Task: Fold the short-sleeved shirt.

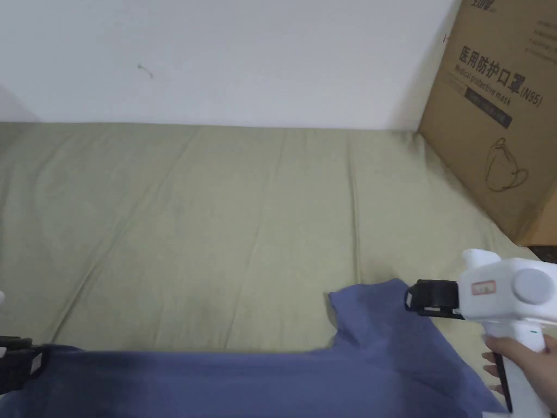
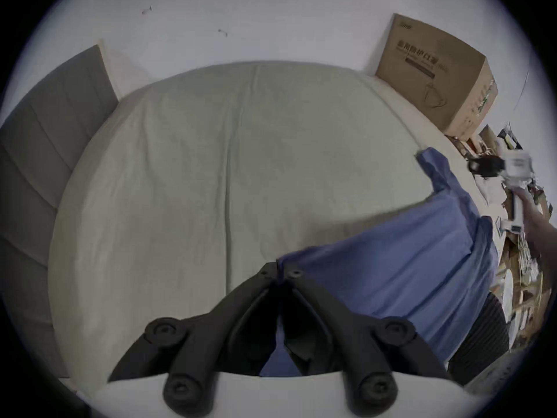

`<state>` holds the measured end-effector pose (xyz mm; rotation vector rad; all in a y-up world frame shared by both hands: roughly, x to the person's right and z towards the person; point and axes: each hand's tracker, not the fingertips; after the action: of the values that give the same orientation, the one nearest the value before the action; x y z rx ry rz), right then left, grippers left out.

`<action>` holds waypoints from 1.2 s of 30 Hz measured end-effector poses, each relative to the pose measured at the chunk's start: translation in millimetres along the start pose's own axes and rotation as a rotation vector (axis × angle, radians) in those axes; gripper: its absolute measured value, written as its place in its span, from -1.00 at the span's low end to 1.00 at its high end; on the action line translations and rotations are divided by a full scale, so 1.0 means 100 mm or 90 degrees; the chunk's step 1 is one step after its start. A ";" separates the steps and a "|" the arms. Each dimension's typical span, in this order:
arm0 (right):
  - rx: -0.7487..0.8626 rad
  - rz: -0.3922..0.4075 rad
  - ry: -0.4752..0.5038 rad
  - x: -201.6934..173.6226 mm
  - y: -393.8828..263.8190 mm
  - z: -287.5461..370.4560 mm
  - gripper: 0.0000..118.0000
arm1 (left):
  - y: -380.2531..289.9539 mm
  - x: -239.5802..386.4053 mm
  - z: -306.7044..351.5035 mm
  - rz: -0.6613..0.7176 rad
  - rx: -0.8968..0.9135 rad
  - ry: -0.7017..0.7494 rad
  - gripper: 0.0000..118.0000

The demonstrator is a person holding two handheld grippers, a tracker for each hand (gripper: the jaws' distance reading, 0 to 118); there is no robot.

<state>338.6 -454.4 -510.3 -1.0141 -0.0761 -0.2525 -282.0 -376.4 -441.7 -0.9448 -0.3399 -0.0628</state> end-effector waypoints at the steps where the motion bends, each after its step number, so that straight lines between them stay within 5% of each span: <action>1: -0.016 -0.002 -0.006 0.01 0.06 -0.11 0.92 | 0.02 -0.04 -0.01 0.006 0.001 -0.005 -0.98; 5: -0.097 0.003 -0.050 0.01 0.09 -0.50 0.97 | 0.00 -0.02 0.02 0.003 0.003 -0.001 -0.98; 9: -0.089 0.094 -0.055 -0.12 0.04 -0.37 0.63 | -0.01 -0.04 0.03 0.008 -0.003 -0.005 -0.97; 13: -0.067 0.092 0.000 -0.20 -0.04 0.09 -0.18 | -0.03 -0.12 0.06 0.040 0.004 -0.016 -0.98; 14: -0.028 0.089 0.000 -0.21 -0.09 0.31 -1.00 | -0.04 -0.13 0.09 0.050 0.011 -0.020 -0.98; 20: 0.116 0.018 0.049 0.11 -0.51 1.59 -1.00 | -0.13 -0.10 0.48 0.073 0.060 -0.039 -0.98; 26: 0.133 -0.016 0.082 0.25 -1.41 2.45 -1.00 | -0.55 -0.05 0.95 0.084 0.090 -0.070 -0.98; 36: -0.001 -0.108 0.050 0.46 -2.79 2.00 -1.00 | -1.86 -0.03 0.78 0.108 -0.012 -0.098 -0.97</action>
<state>326.2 -433.0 -165.1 -0.9993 -0.0912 -0.4463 -342.4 -423.8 -254.9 -0.9971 -0.3998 0.1624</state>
